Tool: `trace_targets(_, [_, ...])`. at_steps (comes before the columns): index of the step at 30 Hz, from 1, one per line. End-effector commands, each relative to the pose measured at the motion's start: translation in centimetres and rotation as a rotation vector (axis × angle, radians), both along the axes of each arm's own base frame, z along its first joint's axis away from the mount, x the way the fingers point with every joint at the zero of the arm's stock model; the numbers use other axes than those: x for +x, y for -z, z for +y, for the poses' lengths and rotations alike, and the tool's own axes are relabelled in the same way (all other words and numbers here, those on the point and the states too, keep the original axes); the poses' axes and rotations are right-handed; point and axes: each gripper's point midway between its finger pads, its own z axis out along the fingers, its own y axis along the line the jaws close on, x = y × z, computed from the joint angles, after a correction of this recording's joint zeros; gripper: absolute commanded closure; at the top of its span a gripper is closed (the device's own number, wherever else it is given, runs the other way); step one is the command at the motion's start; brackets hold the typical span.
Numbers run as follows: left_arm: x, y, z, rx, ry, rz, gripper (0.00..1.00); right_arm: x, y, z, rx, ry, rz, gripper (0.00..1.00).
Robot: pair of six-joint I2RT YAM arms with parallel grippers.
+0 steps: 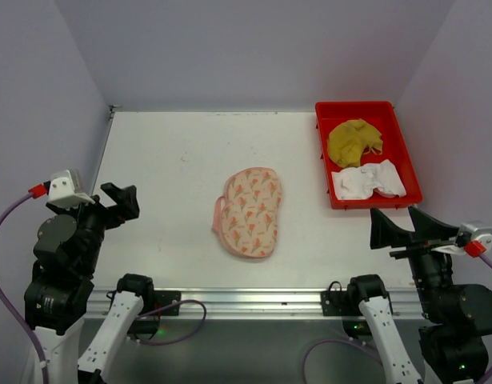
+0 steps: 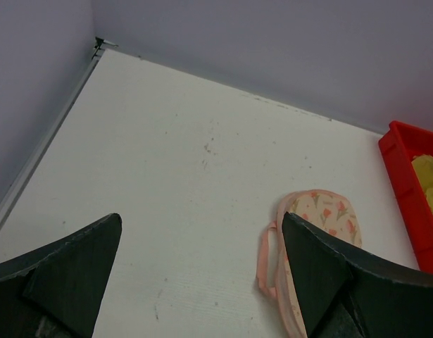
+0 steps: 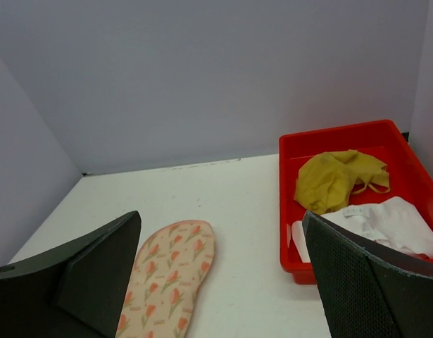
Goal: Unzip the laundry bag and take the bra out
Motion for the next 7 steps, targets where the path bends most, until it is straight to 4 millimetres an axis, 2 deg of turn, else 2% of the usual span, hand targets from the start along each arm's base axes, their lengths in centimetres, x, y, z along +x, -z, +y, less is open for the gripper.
trace_targets(1, [1.04,-0.42,-0.63,-0.014,0.022,-0.016,0.0,0.12,-0.17,0.26,-0.029,-0.016,-0.004,0.01])
trace_targets(7, [1.72,0.31,-1.12,-0.018,0.041,0.0,0.0,0.22,0.0,0.3,-0.029,-0.018,-0.001,0.01])
